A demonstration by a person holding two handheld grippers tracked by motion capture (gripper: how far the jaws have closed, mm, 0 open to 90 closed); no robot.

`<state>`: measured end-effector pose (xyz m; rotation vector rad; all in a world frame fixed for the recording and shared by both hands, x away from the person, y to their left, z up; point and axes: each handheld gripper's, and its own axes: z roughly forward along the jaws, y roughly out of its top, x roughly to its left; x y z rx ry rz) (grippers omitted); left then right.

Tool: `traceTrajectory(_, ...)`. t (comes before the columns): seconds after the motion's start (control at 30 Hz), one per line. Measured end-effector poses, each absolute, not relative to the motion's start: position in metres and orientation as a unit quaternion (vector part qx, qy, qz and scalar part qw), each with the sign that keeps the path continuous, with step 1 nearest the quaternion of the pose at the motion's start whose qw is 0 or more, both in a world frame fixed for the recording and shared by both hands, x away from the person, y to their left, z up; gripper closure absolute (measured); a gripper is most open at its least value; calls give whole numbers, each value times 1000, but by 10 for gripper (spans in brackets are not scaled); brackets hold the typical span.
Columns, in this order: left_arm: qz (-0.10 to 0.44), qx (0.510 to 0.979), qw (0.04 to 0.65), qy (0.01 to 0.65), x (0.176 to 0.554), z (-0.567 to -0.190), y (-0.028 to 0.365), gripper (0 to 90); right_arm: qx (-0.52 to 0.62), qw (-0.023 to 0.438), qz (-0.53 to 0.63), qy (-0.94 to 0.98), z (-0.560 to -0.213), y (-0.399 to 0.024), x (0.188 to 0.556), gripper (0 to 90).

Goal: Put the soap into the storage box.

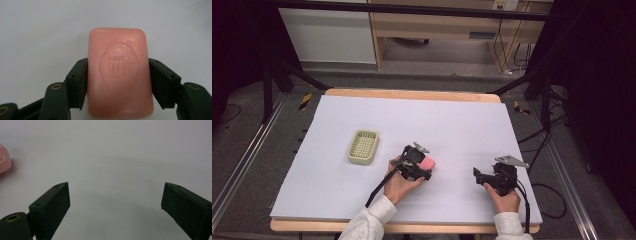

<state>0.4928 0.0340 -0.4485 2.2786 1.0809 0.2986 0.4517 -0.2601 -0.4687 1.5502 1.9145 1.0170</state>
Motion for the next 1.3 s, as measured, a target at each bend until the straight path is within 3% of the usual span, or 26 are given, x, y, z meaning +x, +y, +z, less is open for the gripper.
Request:
traceTrajectory(0.53,134,850,322,394,474,-416,77,369,565,237,373,697,-468,-260,451,87)
traceTrajectory(1.3,161,811,340,447,474,-401,153,369,565,236,373,697,-469,-258,450,87)
